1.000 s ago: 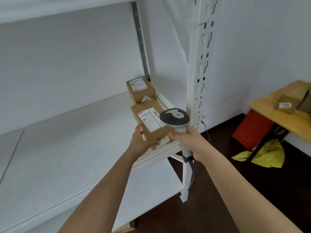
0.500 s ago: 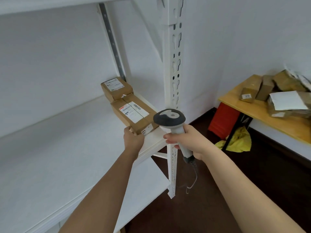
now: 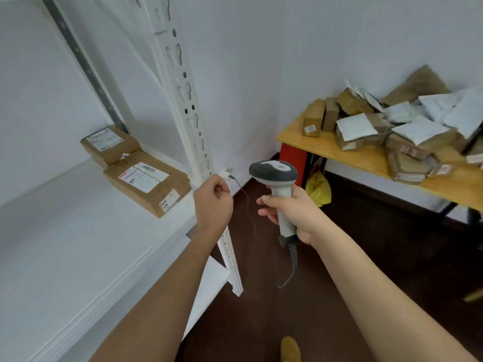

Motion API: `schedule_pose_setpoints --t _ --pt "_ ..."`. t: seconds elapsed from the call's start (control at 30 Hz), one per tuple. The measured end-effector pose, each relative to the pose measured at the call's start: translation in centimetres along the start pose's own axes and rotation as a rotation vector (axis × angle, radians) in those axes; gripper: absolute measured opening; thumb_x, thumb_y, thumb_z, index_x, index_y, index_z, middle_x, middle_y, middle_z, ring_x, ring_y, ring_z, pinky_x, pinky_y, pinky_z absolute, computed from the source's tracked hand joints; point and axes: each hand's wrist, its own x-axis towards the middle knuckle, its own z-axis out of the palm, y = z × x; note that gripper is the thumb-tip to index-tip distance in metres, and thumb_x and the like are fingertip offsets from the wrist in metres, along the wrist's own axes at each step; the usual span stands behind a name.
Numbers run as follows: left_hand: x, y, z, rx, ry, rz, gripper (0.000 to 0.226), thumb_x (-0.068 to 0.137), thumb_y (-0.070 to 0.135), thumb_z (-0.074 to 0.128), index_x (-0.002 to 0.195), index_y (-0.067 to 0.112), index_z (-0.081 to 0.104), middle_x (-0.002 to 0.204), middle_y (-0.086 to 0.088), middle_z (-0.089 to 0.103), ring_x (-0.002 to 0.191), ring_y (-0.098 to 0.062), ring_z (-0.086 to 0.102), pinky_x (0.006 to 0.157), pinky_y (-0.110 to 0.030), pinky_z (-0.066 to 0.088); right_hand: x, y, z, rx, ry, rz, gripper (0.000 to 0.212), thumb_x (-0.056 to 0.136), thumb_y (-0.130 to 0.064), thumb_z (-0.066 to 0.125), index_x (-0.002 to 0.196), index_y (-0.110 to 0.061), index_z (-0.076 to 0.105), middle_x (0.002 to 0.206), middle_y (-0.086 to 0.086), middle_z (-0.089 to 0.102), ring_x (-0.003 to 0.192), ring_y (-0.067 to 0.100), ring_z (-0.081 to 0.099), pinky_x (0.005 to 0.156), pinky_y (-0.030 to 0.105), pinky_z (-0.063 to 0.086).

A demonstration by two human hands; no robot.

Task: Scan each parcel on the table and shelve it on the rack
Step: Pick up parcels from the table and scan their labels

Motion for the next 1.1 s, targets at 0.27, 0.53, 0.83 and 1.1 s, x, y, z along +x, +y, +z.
schedule_pose_setpoints --t 0.27,0.53,0.83,1.1 --pt "0.5 2.7 12.4 -0.036 -0.161 -0.02 0.034 0.063 -0.02 0.042 0.057 0.012 0.051 0.055 0.001 0.044 0.052 -0.005 0.04 0.051 -0.014 0.031 1.6 -0.8 -12.0 0.137 0.216 -0.007 0.031 0.095 -0.008 0.061 0.125 -0.013 0.051 0.104 0.012 0.072 0.07 0.013 0.071 0.065 0.025 0.056" --pt "3.2 5.7 35.0 0.197 -0.78 -0.041 0.031 0.082 -0.007 0.041 0.075 0.012 0.064 0.078 -0.004 0.062 0.069 -0.021 0.059 0.052 -0.026 0.045 5.6 -3.3 -31.6 0.179 0.39 0.034 0.026 0.095 -0.007 0.061 0.119 -0.015 0.053 0.103 0.013 0.071 0.071 0.015 0.071 0.066 0.026 0.056" --pt "5.3 11.5 54.9 0.229 -1.178 -0.147 0.022 0.095 0.006 0.044 0.1 0.014 0.064 0.105 -0.009 0.064 0.08 -0.017 0.065 0.069 -0.025 0.053 10.1 -7.2 -50.1 0.343 0.719 -0.041 0.024 0.095 -0.004 0.061 0.116 -0.013 0.054 0.098 0.012 0.072 0.07 0.017 0.071 0.057 0.023 0.055" --pt "11.8 9.6 70.2 0.318 -1.183 -0.087 0.029 0.095 0.012 0.048 0.123 0.016 0.055 0.118 -0.004 0.058 0.101 -0.018 0.058 0.072 -0.025 0.045 20.3 -6.1 -59.5 0.422 0.836 0.065 0.02 0.094 -0.003 0.06 0.113 -0.008 0.055 0.094 0.014 0.072 0.067 0.017 0.072 0.057 0.027 0.054"
